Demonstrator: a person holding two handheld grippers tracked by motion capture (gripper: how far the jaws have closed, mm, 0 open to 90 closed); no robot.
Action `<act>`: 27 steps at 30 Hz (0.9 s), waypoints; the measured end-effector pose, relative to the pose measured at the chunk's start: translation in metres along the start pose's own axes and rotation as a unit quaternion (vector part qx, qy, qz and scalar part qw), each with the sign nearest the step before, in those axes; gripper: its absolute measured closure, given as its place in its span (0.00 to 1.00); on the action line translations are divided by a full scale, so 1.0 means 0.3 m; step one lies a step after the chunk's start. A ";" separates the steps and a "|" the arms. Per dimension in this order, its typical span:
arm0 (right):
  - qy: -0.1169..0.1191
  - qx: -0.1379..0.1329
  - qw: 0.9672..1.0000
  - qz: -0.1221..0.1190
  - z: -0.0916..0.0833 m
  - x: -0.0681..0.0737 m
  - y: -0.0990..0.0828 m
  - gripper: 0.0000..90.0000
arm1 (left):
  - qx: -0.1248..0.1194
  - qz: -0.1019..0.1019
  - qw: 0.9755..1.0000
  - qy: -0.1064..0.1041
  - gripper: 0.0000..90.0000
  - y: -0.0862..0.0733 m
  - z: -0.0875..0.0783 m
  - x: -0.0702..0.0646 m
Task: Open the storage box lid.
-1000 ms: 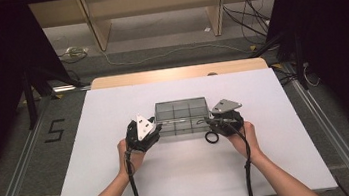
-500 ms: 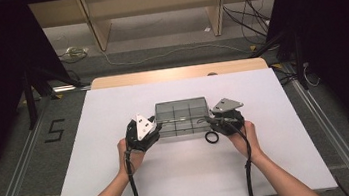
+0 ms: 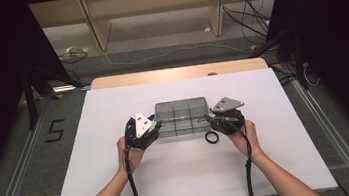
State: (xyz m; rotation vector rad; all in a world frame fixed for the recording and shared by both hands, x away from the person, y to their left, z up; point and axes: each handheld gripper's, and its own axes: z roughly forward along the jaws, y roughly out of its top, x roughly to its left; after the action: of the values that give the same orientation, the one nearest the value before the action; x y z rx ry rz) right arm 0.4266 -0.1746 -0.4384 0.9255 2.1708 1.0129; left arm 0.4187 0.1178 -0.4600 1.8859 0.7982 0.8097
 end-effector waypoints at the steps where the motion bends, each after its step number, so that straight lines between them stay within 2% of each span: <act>1: -0.001 0.001 1.000 0.001 -0.001 -0.001 0.001 0.74 | 0.000 0.001 1.000 0.000 0.72 0.001 -0.001 0.000; 9: -0.003 0.000 1.000 0.001 -0.001 0.000 0.004 0.74 | 0.003 0.009 1.000 0.001 0.72 0.008 -0.003 0.004; 18: -0.006 -0.005 1.000 0.007 0.004 -0.007 0.017 0.75 | 0.003 0.000 1.000 -0.004 0.73 0.028 -0.001 0.018; 27: -0.006 -0.006 1.000 0.007 0.003 -0.008 0.023 0.75 | 0.007 0.002 1.000 -0.005 0.73 0.037 0.007 0.028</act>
State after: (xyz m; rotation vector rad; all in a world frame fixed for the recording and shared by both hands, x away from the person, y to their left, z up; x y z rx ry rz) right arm 0.4311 -0.1728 -0.4329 0.9404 2.1485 1.0232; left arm 0.4274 0.1193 -0.4488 1.9032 0.7945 0.7983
